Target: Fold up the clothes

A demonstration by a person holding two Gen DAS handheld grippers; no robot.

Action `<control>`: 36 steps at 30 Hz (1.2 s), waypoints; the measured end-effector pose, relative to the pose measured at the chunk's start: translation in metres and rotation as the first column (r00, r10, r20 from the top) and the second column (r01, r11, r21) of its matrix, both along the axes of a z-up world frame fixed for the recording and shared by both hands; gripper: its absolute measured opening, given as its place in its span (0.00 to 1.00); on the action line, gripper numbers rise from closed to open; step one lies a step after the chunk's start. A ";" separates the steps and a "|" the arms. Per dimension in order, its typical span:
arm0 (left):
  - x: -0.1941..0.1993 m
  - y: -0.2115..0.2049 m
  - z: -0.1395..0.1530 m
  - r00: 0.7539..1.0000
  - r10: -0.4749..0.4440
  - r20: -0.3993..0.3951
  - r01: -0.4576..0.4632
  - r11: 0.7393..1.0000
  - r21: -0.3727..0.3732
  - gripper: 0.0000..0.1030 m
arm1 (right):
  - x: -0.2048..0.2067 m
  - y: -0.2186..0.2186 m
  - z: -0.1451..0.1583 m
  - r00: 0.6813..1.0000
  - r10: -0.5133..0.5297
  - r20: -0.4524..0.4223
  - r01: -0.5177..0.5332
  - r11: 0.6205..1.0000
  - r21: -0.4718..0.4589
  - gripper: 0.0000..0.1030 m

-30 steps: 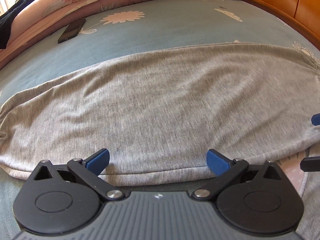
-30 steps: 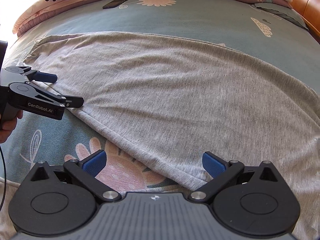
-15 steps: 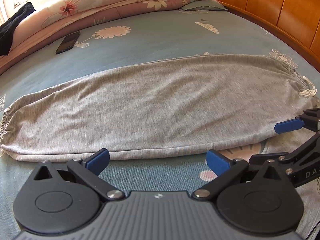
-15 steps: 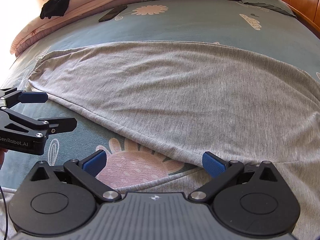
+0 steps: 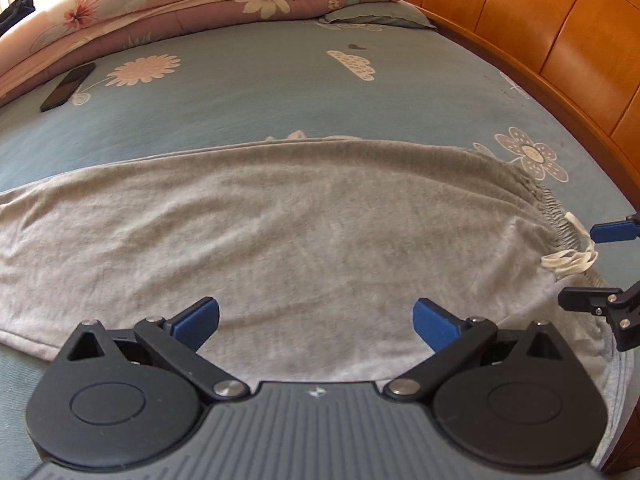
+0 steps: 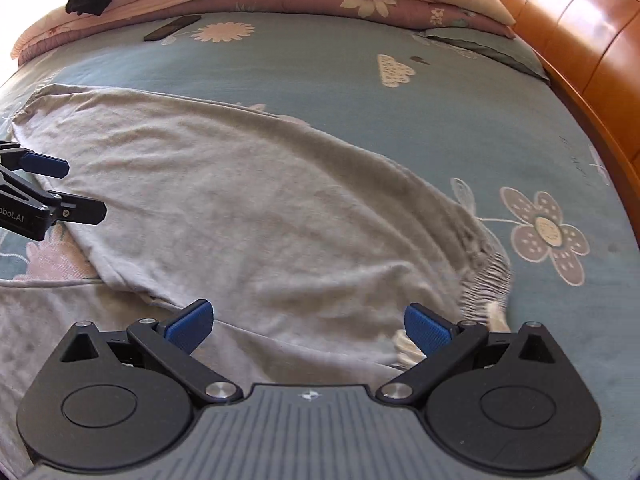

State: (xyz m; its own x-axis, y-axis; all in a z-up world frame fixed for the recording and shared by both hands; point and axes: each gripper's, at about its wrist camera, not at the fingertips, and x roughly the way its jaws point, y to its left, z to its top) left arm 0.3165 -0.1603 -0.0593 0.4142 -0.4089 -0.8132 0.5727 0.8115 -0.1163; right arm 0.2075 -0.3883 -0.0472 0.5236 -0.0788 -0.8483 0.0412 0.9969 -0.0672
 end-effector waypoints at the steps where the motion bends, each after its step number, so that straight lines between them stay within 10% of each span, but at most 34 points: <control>1: -0.002 -0.015 -0.001 1.000 -0.025 0.001 0.025 1.000 -0.007 0.99 | -0.004 -0.016 -0.001 1.000 -0.025 -0.003 0.025 1.000 -0.011 1.00; 7: -0.019 -0.078 -0.007 0.990 -0.136 0.024 0.136 0.991 0.014 0.99 | -0.005 -0.073 -0.028 0.995 -0.091 -0.036 0.092 0.995 0.036 1.00; 14: -0.019 -0.094 -0.014 0.993 -0.119 -0.005 0.119 0.992 0.034 0.99 | -0.020 -0.057 -0.019 0.983 0.171 0.062 -0.179 0.973 0.145 1.00; 18: -0.017 -0.096 -0.019 0.996 -0.086 -0.036 0.087 0.996 0.013 0.99 | -0.019 -0.077 -0.028 0.998 0.060 0.024 -0.062 0.993 0.097 1.00; 24: -0.024 -0.101 -0.026 0.991 -0.120 -0.052 0.122 0.992 0.027 0.99 | -0.011 -0.099 -0.027 0.999 0.039 -0.007 -0.033 0.930 0.365 1.00; 31: -0.038 -0.106 -0.025 0.972 -0.230 -0.051 0.231 0.973 0.011 0.99 | 0.032 -0.124 -0.017 0.997 -0.006 0.079 -0.031 0.887 0.461 1.00; 36: -0.053 -0.119 -0.032 0.942 -0.331 -0.048 0.332 0.943 0.005 0.99 | 0.066 -0.118 -0.057 0.999 0.016 -0.032 0.002 0.860 0.510 1.00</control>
